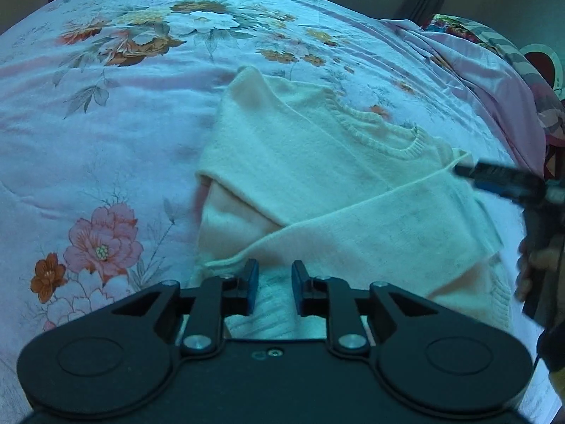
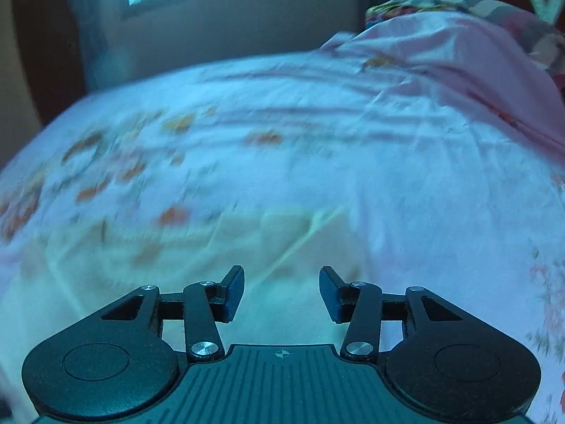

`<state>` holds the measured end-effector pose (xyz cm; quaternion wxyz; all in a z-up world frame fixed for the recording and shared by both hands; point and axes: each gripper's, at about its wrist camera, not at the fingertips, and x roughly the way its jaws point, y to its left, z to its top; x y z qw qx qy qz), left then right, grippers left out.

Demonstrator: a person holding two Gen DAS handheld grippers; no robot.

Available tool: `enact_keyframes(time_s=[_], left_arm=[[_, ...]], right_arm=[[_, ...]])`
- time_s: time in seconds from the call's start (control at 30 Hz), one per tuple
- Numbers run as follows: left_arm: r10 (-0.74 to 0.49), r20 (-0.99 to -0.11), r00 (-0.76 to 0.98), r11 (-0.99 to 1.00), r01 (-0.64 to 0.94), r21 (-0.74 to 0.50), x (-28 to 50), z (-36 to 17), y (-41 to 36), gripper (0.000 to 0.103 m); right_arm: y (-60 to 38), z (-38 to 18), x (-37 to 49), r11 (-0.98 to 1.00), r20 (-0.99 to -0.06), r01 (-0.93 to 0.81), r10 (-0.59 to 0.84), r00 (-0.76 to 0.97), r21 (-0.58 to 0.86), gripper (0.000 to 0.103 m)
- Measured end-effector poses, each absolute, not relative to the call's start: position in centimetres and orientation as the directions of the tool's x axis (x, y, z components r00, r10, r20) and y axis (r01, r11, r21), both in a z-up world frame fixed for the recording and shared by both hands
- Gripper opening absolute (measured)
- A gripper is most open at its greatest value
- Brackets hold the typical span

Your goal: Fold small clothes

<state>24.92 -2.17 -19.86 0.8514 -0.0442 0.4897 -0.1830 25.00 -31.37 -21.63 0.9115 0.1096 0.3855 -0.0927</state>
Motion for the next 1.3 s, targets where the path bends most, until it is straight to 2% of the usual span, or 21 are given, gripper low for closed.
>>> enact_keyframes(time_s=[0.03, 0.07, 0.2, 0.3, 0.37, 0.5, 0.53, 0.57, 0.6, 0.63, 0.83, 0.97, 1.07, 1.17, 1.3], left_arm=[[-0.341, -0.826, 0.45, 0.931, 0.283, -0.23, 24.8, -20.3, -2.5, 0.021], [-0.329, -0.829, 0.452, 0.933, 0.292, -0.211, 24.5, -20.4, -2.7, 0.021], [-0.346, -0.815, 0.465, 0.928, 0.3, -0.223, 22.9, -18.8, -2.4, 0.023], [-0.336, -0.838, 0.43, 0.93, 0.291, -0.224, 22.1, -20.1, -2.1, 0.024], [-0.319, -0.832, 0.455, 0.93, 0.32, -0.182, 21.3, -20.5, -2.4, 0.024], [-0.347, -0.819, 0.456, 0.924, 0.315, -0.217, 20.3, -19.0, -2.2, 0.025], [-0.33, -0.824, 0.46, 0.929, 0.311, -0.199, 20.1, -19.2, -2.2, 0.028], [-0.318, -0.835, 0.449, 0.932, 0.308, -0.19, 20.2, -19.8, -2.1, 0.028], [-0.31, -0.842, 0.441, 0.936, 0.298, -0.189, 20.2, -20.4, -1.9, 0.028], [-0.303, -0.843, 0.444, 0.939, 0.29, -0.185, 20.0, -20.4, -1.8, 0.028], [-0.322, -0.844, 0.43, 0.939, 0.258, -0.227, 17.5, -19.8, -0.1, 0.028], [-0.288, -0.843, 0.455, 0.945, 0.275, -0.174, 16.3, -20.3, -0.6, 0.028], [-0.316, -0.841, 0.439, 0.939, 0.275, -0.209, 15.4, -19.2, -0.4, 0.028], [-0.307, -0.84, 0.447, 0.938, 0.29, -0.188, 13.8, -19.2, 0.1, 0.03], [-0.285, -0.848, 0.446, 0.941, 0.299, -0.158, 11.6, -20.1, 0.7, 0.03]], right_arm=[[-30.7, -23.1, 25.1, 0.971, -0.768, 0.232, -0.099, 0.632, 0.066, 0.047], [-30.3, -23.5, 24.5, 0.974, -0.761, 0.221, -0.112, 0.639, 0.042, 0.047], [-29.0, -20.6, 20.5, 0.962, -0.706, 0.23, -0.06, 0.705, 0.148, 0.047], [-26.4, -20.7, 17.3, 0.978, -0.699, 0.171, -0.037, 0.714, 0.123, 0.047], [-25.4, -22.8, 17.1, 0.987, -0.754, 0.151, -0.059, 0.654, 0.054, 0.049], [-25.7, -21.0, 15.7, 0.973, -0.731, 0.2, -0.052, 0.68, 0.117, 0.05], [-25.5, -20.3, 15.1, 0.975, -0.706, 0.188, -0.05, 0.707, 0.12, 0.053], [-25.1, -20.3, 14.8, 0.977, -0.702, 0.187, -0.064, 0.709, 0.099, 0.068], [-24.8, -21.3, 15.2, 0.98, -0.745, 0.188, -0.08, 0.662, 0.062, 0.07], [-24.8, -22.6, 15.7, 0.981, -0.797, 0.185, -0.072, 0.599, 0.051, 0.07], [-23.2, -19.8, 10.4, 0.979, -0.711, 0.179, -0.056, 0.701, 0.1, 0.07], [-21.6, -22.4, 8.3, 0.984, -0.768, 0.167, -0.057, 0.637, 0.065, 0.07], [-21.5, -21.4, 6.7, 0.979, -0.754, 0.18, -0.045, 0.655, 0.099, 0.07], [-20.9, -19.4, 3.9, 0.977, -0.71, 0.178, -0.045, 0.702, 0.114, 0.07], [-19.6, -21.9, 1.6, 0.984, -0.786, 0.149, -0.017, 0.618, 0.096, 0.07]])
